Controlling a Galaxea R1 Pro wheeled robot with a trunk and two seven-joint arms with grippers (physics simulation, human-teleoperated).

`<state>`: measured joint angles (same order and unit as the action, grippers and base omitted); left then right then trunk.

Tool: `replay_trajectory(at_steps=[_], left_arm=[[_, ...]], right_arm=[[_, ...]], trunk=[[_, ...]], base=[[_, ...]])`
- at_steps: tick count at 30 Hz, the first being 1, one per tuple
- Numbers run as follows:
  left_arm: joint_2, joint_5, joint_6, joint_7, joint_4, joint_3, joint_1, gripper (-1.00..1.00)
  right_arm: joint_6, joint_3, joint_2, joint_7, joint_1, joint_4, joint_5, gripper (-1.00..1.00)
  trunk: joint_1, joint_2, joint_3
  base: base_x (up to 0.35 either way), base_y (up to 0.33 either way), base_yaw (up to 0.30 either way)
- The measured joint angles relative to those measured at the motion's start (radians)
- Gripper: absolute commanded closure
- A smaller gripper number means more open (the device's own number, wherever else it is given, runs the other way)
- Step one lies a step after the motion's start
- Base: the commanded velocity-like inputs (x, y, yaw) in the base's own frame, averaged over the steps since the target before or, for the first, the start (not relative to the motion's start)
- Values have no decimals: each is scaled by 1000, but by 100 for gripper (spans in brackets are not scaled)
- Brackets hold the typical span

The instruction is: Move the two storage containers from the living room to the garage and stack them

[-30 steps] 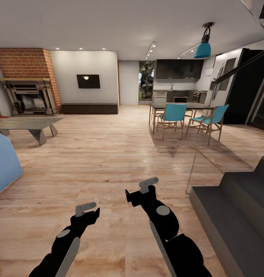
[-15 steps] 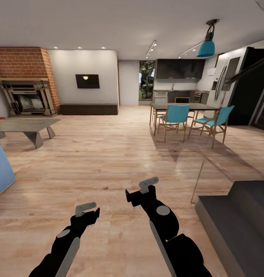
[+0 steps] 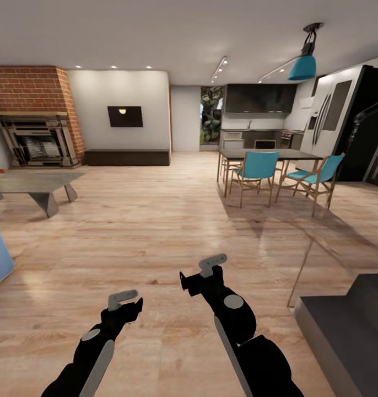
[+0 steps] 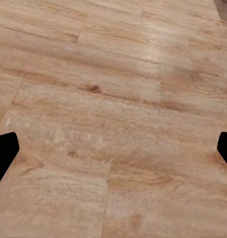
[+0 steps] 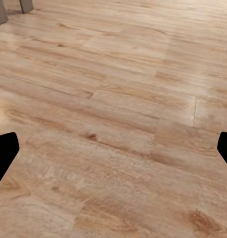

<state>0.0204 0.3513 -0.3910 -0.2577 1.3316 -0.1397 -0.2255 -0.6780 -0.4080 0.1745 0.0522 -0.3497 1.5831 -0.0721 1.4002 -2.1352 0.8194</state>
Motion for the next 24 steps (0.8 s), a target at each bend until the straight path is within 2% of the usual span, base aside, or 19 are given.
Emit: replay_trajectory(at_steps=[8,24], left_arm=[[1,0,0,0,1,0,0,-100],[1,0,0,0,1,-1,0,-100]], right_arm=[[0,0,0,0,0,0,0,-100],[0,0,0,0,0,0,0,-100]], trunk=[[0,0,0],[0,0,0]], base=[[338,78,0],[338,6,0]])
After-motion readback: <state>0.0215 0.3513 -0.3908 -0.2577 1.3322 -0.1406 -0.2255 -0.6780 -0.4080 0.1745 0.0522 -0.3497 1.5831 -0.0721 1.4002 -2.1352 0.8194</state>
